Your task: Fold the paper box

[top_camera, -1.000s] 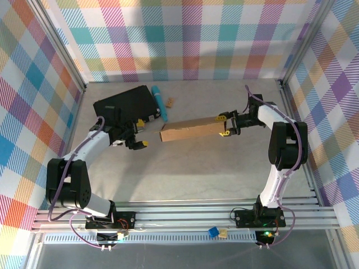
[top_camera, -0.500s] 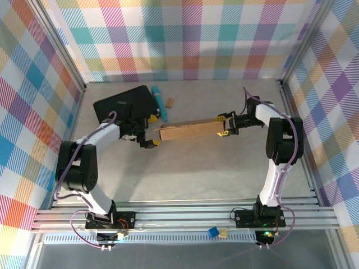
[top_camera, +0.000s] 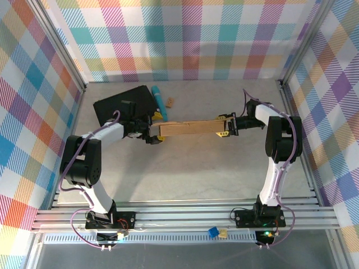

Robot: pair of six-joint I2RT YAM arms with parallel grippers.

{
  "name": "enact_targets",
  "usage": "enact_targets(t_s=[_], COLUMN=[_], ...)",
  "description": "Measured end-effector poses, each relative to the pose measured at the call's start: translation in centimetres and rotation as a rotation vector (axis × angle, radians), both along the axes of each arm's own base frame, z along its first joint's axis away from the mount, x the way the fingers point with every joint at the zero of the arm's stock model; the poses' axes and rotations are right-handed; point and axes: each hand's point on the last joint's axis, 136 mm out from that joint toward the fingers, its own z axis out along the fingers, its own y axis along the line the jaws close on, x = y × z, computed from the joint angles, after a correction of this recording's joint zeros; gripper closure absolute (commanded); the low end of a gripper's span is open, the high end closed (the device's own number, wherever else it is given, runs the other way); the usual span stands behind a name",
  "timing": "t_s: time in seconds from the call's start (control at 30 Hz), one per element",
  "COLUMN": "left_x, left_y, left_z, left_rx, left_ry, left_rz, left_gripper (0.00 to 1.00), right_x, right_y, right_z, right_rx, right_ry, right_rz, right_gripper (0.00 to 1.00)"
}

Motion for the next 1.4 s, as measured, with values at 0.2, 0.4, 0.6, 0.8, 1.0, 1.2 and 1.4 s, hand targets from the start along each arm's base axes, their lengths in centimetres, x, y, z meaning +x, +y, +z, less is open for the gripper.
enact_targets(t_s=[0.2,0.4,0.6,0.8,1.0,1.2,1.4], left_x=[0.0,0.0,-0.2,-0.9,-1.0,-1.3,-1.8], left_y=[-0.3,-1.2,-2.4,-2.5,-2.4,-2.2,-1.3], left_z=[-0.2,0.0,-0.4,-1.3,-1.5,-1.7,-1.4], left_rx=[-0.009,-0.02,-0.047,-0.045,-0.041,-0.034,-0.029], left_ry=[-0.011,-0.036,-0.049,-0.038,-0.031,-0.01,0.011], left_rz=[0.0,-0.022,-0.065,-0.07,-0.068,-0.062,-0.045], left_gripper=[0.18,0.11,0.19,0.31,0.41,0.44,0.48], right_x=[0.1,0.4,0.3,0.4,0.5,0.5,0.4], right_y=[-0.2,-0.2,-0.2,-0.2,-0.2,-0.3,-1.2], right_z=[-0.2,-0.7,-0.9,-0.9,-0.8,-1.2,-1.0], right_rx=[0.0,0.006,0.005,0.003,-0.002,-0.032,-0.109], right_ry=[0.019,0.047,0.061,0.063,0.059,0.048,-0.001], right_rz=[-0.009,-0.011,-0.01,-0.01,-0.009,-0.005,-0.003], right_gripper=[0.49,0.5,0.51,0.48,0.31,0.15,0.1])
